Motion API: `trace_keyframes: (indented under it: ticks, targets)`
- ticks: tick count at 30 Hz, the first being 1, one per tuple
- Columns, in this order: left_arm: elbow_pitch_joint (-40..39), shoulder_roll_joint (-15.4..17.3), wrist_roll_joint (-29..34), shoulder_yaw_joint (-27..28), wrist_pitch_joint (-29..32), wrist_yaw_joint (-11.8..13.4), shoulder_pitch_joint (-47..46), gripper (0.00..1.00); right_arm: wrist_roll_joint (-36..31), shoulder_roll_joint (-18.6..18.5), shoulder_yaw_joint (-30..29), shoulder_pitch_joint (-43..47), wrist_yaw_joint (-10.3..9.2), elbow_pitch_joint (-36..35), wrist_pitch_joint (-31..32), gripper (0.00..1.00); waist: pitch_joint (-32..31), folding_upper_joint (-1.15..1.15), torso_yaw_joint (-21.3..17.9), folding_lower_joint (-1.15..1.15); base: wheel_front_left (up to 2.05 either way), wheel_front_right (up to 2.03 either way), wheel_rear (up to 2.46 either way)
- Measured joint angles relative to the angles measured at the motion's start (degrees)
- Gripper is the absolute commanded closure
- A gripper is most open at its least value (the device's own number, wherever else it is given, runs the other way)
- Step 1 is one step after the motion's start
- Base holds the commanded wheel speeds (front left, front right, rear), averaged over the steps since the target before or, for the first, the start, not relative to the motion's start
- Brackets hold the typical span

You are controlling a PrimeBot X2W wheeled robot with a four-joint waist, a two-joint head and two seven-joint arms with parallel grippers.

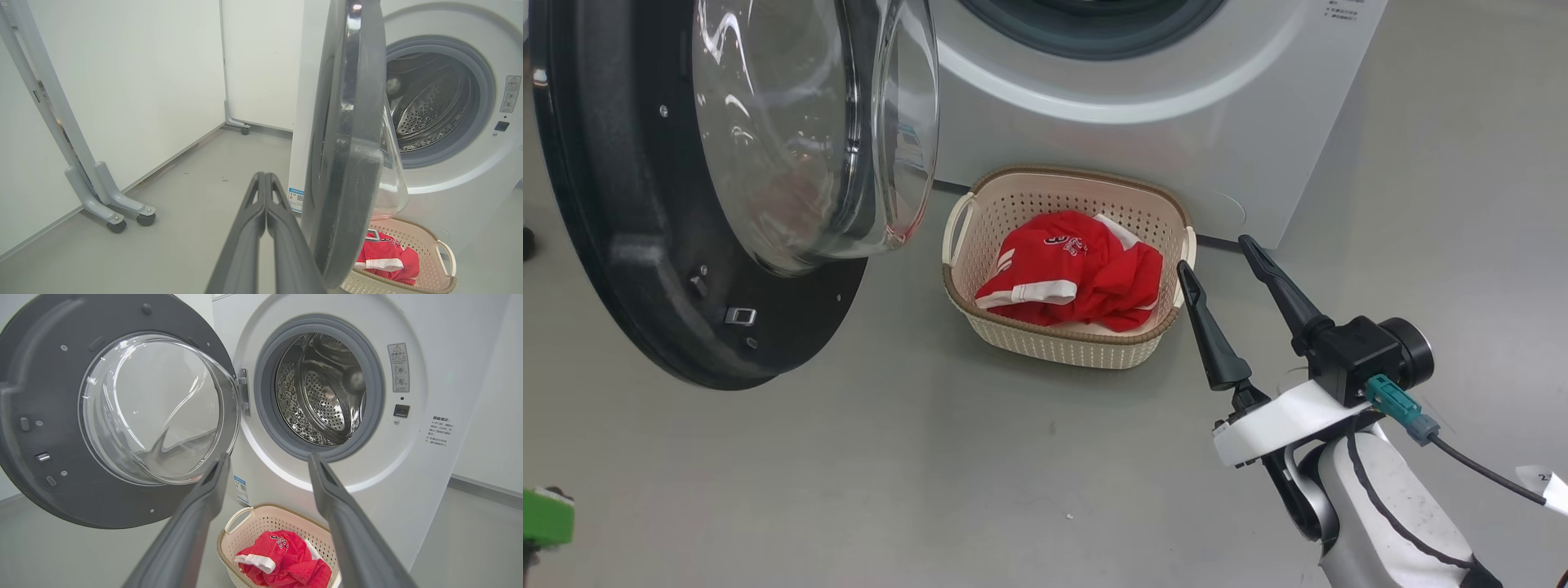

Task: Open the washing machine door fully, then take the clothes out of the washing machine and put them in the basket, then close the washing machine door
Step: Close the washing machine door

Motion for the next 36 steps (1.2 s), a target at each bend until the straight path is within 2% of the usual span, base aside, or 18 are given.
trace_keyframes:
  ticks: [5, 6, 7, 8, 17, 36]
  targets:
    - [2.63, -0.70, 0.91, -2.03, -3.94, 0.00, 1.93, 1.00, 0.00, 0.04, 0.07, 0.07, 0.01, 0.01, -0.05, 0.00, -0.28, 0.00, -0.13, 0.00, 0.00, 0.00, 0.00]
    - [3.21, -0.91, 0.91, -2.24, -4.50, 0.00, 2.10, 0.73, 0.00, 0.04, 0.08, 0.10, 0.01, 0.02, -0.05, 0.00, -0.34, 0.00, -0.14, 0.00, 0.00, 0.00, 0.00]
    - [3.86, -1.12, 0.91, -2.32, -5.21, 0.00, 2.21, 0.26, 0.00, 0.05, 0.08, 0.14, 0.01, 0.02, -0.05, 0.00, -0.40, 0.00, -0.16, 0.00, 0.00, 0.00, 0.00]
    - [4.57, -1.42, 0.91, -2.22, -5.88, 0.00, 2.26, 0.00, 0.00, 0.05, 0.09, 0.18, 0.01, 0.03, -0.07, 0.00, -0.45, 0.00, -0.18, 0.00, 0.00, 0.00, 0.00]
    - [7.54, -2.09, 2.42, -3.16, -10.33, 0.00, 2.91, 0.00, 0.26, 0.11, 0.29, 0.98, 0.02, 0.30, -0.07, 0.00, -1.05, 0.00, -0.22, 0.00, 0.00, 0.00, 0.00]
    - [10.24, -2.01, 2.76, -4.92, -11.96, -0.01, 2.87, 0.00, 0.33, 0.15, 0.35, 1.04, 0.00, 0.26, -0.47, 0.00, -0.78, 0.00, -0.05, 0.00, 0.00, 0.00, 0.00]
